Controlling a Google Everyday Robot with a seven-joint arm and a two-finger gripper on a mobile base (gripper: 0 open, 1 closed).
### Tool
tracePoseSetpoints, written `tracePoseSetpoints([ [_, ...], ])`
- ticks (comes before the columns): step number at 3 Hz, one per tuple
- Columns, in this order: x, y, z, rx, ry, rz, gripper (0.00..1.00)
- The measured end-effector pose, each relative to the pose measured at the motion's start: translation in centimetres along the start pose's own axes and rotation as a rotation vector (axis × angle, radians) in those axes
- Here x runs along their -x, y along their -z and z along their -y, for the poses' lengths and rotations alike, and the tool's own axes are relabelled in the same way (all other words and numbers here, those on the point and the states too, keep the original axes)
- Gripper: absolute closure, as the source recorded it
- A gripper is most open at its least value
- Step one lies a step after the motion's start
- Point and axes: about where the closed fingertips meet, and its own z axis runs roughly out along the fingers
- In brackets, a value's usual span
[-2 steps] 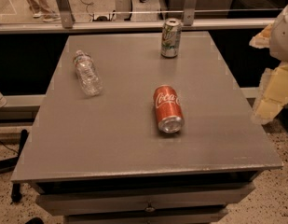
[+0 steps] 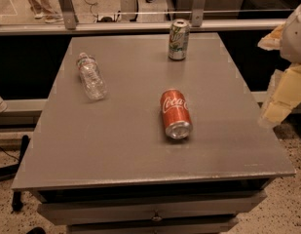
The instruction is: Place coke can upright
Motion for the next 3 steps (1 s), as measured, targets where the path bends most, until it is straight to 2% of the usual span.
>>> tracePoseSetpoints([
  [1,3.0,-1.8,0.5,0.027,-0.052,0.082,0.00],
  [2,6.1,-4.0,1.3,0.082,-0.189,0.152,0.00],
  [3,8.1,-6.8,2.0,0.124,-0.369,0.167,0.00],
])
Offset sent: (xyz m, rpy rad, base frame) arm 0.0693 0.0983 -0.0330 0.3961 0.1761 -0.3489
